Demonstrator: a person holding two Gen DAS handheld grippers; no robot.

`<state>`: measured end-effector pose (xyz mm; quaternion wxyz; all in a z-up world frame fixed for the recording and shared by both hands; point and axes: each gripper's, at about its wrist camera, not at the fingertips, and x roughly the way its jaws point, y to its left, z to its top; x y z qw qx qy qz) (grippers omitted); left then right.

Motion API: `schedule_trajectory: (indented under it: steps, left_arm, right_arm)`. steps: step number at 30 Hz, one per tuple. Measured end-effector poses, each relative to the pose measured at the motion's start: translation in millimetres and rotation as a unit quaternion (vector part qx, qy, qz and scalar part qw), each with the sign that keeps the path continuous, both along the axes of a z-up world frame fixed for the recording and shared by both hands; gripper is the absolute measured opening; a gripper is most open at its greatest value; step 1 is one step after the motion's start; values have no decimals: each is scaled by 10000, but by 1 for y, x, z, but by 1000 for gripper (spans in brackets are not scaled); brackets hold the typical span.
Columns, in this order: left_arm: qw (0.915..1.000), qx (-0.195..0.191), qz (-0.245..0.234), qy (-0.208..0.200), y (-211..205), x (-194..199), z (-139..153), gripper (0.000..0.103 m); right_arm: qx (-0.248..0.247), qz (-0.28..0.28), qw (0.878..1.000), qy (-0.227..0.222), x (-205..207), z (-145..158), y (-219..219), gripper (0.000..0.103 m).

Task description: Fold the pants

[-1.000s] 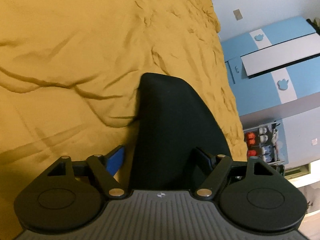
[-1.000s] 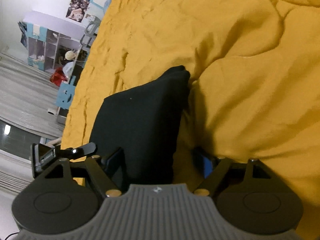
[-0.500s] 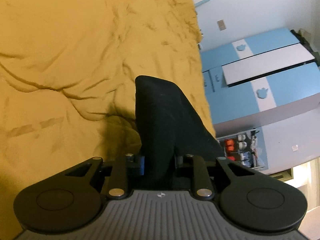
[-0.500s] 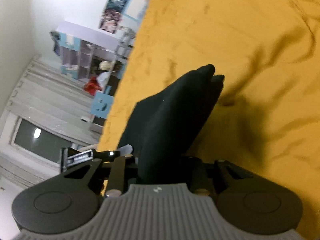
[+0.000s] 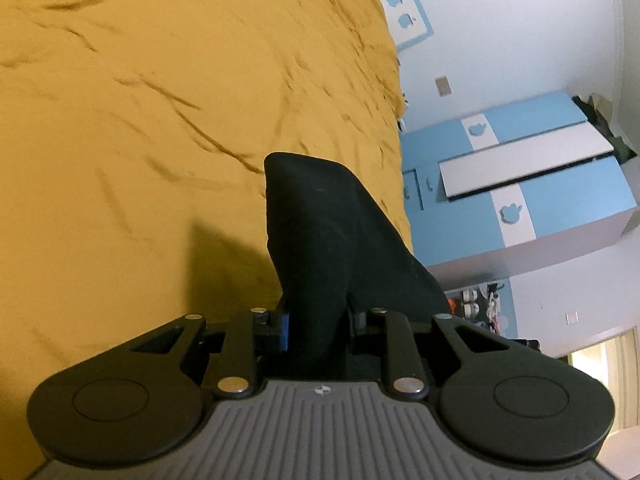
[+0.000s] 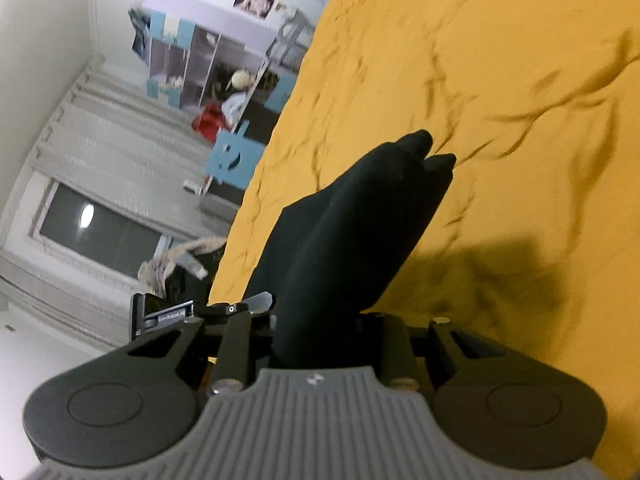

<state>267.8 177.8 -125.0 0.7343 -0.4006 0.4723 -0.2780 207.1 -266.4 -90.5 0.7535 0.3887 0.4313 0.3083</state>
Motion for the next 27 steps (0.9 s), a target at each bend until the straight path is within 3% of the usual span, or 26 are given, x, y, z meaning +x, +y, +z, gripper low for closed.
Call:
schedule_trajectory:
  steps: [8,16,27]
  left_arm:
    - [9976,318,585,-170,89,26,22,27]
    - [9940,656,878,-26,161,100,23,27]
    - [9904,978,951,234,204,159,-31,27]
  right_arm:
    - [-98,271,9995,-106,60,7,110,20]
    - [-151,350,9993,-55,156,-10,199,21]
    - [-123,300,9992,237,235,-74,263,21]
